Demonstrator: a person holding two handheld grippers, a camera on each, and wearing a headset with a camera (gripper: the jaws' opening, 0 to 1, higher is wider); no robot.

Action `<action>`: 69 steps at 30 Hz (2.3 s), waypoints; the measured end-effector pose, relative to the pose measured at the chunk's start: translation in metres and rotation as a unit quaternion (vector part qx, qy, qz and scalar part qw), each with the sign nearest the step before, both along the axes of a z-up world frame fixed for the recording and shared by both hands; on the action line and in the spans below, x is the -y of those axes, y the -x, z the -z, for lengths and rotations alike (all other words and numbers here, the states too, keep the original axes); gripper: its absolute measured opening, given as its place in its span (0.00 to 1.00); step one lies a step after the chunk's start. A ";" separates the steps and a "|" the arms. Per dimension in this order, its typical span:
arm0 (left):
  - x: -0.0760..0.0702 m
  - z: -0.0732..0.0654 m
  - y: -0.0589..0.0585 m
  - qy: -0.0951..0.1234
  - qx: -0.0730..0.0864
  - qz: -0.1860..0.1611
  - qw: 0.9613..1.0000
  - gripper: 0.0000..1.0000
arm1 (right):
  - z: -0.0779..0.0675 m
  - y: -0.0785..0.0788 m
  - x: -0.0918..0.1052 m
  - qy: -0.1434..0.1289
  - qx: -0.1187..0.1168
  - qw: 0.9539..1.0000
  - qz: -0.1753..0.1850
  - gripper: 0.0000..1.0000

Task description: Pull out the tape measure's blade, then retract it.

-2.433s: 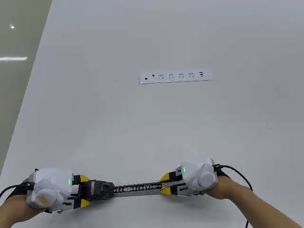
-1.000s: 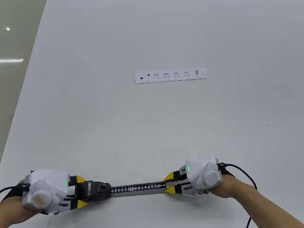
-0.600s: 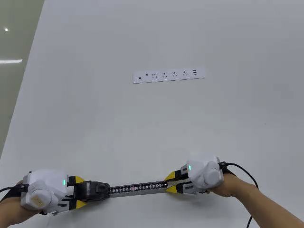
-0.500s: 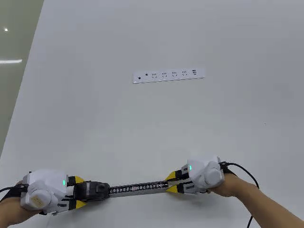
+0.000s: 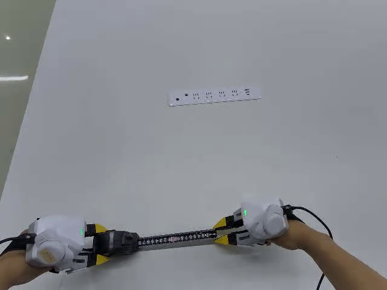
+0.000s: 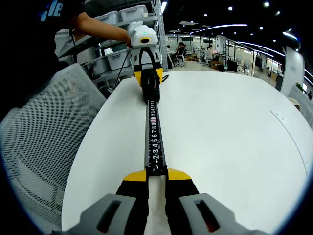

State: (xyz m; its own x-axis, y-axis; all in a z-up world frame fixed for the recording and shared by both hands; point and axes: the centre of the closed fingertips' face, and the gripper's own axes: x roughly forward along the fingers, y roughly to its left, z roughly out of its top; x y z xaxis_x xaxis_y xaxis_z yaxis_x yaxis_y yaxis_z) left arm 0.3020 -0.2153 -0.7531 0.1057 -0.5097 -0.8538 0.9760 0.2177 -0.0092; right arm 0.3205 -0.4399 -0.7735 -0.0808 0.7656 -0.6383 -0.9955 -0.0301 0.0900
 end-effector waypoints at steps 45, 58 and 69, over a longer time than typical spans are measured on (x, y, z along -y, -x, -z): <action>0.000 0.000 0.000 -0.004 -0.001 0.001 1.000 0.27 | 0.001 -0.002 0.026 0.014 -0.003 1.000 0.008 0.09; 0.000 0.001 0.000 -0.005 -0.001 0.002 1.000 0.27 | 0.003 -0.002 0.034 0.018 -0.004 1.000 0.012 0.09; 0.001 0.000 0.000 -0.006 -0.002 0.002 1.000 0.27 | 0.003 -0.003 0.042 0.023 -0.004 1.000 0.018 0.10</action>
